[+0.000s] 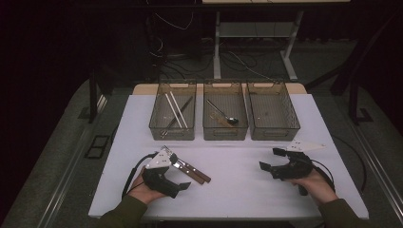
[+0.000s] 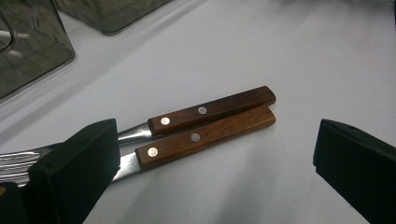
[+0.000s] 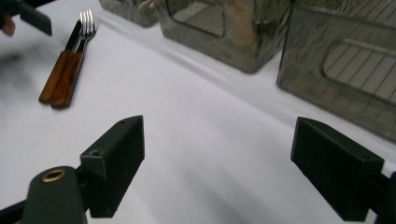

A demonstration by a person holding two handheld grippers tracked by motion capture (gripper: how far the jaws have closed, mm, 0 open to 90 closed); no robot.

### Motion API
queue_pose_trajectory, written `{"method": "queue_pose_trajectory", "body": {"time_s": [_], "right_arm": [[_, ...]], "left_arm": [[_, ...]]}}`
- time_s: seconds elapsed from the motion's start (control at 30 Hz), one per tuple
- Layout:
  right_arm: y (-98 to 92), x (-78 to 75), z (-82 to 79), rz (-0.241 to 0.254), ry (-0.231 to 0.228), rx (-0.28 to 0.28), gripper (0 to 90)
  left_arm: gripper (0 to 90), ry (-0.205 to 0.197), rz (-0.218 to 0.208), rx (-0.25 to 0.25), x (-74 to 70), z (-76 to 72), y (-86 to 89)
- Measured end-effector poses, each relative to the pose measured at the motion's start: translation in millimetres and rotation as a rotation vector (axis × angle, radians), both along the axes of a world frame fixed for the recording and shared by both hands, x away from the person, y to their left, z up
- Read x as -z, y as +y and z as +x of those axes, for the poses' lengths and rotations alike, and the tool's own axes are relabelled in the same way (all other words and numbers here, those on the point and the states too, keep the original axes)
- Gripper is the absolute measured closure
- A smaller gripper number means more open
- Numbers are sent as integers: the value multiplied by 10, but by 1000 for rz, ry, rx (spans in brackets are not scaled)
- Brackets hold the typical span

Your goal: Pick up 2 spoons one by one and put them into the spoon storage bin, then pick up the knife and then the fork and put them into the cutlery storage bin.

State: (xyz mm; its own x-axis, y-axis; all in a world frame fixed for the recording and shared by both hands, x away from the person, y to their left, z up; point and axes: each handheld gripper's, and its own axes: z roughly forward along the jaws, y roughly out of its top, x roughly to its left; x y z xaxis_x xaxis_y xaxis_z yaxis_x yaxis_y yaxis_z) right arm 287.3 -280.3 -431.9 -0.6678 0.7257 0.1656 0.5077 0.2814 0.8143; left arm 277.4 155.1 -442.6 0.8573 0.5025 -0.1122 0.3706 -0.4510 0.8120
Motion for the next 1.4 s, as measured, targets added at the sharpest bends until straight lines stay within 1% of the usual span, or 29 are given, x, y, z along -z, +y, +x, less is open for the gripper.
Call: {"method": "queue_pose_trajectory", "body": {"time_s": [0.1,0.17,0.23,0.37,0.47,0.5,0.57,0.63,0.67,0.7,0.73,0.77,0.8,0.87,0.9,0.93,1.0,1.07,1.1,1.13,1.2,1.27,1.4], "right_arm": [[-26,23,-67,2,-5,-9,177],[-47,37,-114,6,-19,-9,177],[-75,53,-148,2,-26,-24,177],[-122,94,-218,10,-19,-14,177],[-123,110,-249,17,-17,-19,177],[-118,110,-249,18,-19,-22,177],[-108,111,-242,18,-21,-28,177],[-98,115,-241,19,-17,-30,177],[-94,118,-242,18,-15,-28,177],[-93,120,-242,15,-14,-29,177],[-92,121,-241,14,-13,-28,177],[-94,122,-239,14,-13,-28,177],[-95,124,-237,12,-14,-27,177],[-95,130,-235,8,-12,-25,177],[-94,131,-235,6,-9,-24,176],[-93,134,-232,4,-10,-24,177],[-92,138,-227,4,-7,-24,177],[-90,141,-224,1,-6,-24,177],[-89,141,-225,0,-5,-24,177],[-88,142,-226,-1,-5,-24,177],[-87,141,-227,-2,-5,-22,177],[-87,142,-225,-2,-1,-22,177],[-89,151,-217,-5,4,-23,177]], "left_arm": [[0,-1,-1,-3,-2,0,0],[0,-3,4,-4,-4,0,-1],[1,-3,9,-4,-3,-1,-3],[14,-1,6,-8,-10,0,1],[43,-1,12,-26,-25,6,13],[64,-4,10,-29,-32,12,18],[137,-10,9,-41,-53,23,23],[179,-13,17,-50,-78,44,29],[226,-18,22,-45,-92,62,34],[274,-16,13,-53,-105,74,34],[317,-25,20,-53,-122,103,40],[370,-22,21,-67,-139,124,39],[439,-22,19,-74,-156,152,37],[557,-24,31,-83,-184,223,38],[624,-26,39,-89,-189,263,31],[680,-13,46,-99,-186,297,24],[789,4,62,-94,-164,363,5],[873,9,117,-91,-143,431,-14],[892,19,119,-92,-129,464,-26],[892,25,120,-94,-117,495,-37],[893,27,152,-93,-99,550,-51],[894,38,188,-101,-73,611,-70],[894,61,224,-112,-19,710,-67]]}}
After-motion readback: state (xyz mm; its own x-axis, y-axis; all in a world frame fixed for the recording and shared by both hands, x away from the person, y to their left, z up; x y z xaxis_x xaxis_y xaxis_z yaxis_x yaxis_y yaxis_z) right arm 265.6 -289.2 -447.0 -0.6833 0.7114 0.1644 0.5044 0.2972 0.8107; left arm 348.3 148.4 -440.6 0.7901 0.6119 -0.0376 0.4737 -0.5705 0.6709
